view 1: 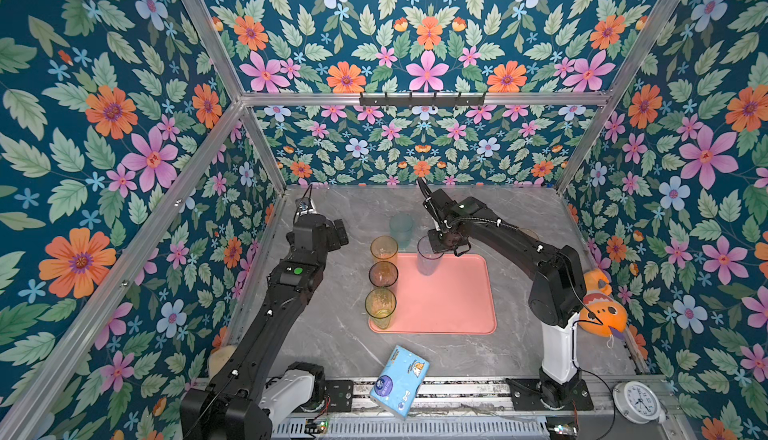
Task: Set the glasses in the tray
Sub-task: 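Lower the blue-rimmed glass onto the tray beside the yellow glass and open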
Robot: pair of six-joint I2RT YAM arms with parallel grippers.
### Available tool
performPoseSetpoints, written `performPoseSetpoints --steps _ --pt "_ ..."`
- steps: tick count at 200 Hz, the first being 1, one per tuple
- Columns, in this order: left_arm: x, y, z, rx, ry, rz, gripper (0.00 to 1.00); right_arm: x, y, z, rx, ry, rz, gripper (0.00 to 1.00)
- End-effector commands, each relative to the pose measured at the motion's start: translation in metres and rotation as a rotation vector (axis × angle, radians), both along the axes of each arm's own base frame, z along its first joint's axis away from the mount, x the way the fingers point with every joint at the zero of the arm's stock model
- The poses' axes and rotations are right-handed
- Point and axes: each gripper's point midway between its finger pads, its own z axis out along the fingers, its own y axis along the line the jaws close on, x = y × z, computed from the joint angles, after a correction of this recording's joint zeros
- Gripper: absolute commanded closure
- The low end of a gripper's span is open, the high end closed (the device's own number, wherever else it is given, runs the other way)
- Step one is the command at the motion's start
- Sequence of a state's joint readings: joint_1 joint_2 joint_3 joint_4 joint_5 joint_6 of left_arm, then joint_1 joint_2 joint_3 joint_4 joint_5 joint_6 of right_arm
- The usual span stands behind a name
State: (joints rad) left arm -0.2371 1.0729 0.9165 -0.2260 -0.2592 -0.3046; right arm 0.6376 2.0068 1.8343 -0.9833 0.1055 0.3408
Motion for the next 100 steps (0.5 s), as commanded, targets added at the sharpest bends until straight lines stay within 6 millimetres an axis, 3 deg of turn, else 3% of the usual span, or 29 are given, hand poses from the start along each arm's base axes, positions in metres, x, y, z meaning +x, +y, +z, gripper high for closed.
performPoseSetpoints --steps 1,100 --pt "-0.0009 0.0026 0.0036 0.013 -0.01 0.006 0.01 -0.0045 -0.0013 -0.0026 -0.008 0.027 0.003 0.96" --pt "-0.0009 0.0023 0.0035 0.013 -0.008 0.005 0.01 -0.0022 0.0029 0.0026 0.007 0.025 0.008 0.71"
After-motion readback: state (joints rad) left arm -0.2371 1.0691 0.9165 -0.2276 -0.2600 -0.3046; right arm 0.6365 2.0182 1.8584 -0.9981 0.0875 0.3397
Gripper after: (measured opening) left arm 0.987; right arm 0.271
